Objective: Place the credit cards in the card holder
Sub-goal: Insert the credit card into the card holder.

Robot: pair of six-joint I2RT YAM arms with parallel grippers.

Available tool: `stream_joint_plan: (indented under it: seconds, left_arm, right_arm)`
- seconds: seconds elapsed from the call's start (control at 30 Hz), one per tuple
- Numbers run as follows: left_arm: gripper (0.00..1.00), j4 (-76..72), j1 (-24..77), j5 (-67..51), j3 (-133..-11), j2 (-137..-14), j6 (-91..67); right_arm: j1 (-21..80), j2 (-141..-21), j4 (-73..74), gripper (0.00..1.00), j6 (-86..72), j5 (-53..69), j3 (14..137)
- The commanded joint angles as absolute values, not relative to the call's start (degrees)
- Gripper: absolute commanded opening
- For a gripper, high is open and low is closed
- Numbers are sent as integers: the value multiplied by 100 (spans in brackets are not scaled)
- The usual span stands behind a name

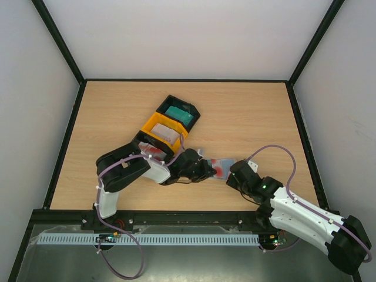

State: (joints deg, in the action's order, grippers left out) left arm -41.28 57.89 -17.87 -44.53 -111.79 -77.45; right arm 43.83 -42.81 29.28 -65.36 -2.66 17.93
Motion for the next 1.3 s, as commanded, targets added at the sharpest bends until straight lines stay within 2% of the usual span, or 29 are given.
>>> stream_joint_plan:
  seconds: [0.0, 0.17, 0.47, 0.73, 0.9, 1.1, 1.27]
  left_arm:
    - [2, -3988, 5850, -2124, -4652, -11522, -7670]
    - [3, -3997, 5752, -2314, -4810, -11718, -7507]
    - [13, -3780, 5742, -2557, -5024, -11796, -7206]
    - [43, -3078, 5816, -2601, -5176, -11392, -6972]
    - [57, -2308, 5835, -2545, -5368, -11165, -6736]
    - [67, -1461, 5866, -2252, -5547, -10928, -6532]
    - [68, -799, 5880, -1799, -5811, -10856, -6241]
  right_arm:
    - [4368, -4289, 3108, 2, -6539, -325, 1683]
    - [4368, -4282, 3111, 2, -6530, -341, 1720]
    - [4368, -4307, 3084, 2, -6504, -398, 1786]
    - [4367, -4443, 3237, 2, -6505, -536, 1901]
    - [4364, -4438, 3229, 2, -6505, -549, 1934]
    - [4364, -4465, 3191, 2, -6493, -531, 1930]
    - [4367, -4447, 3145, 2, -6476, -523, 1919]
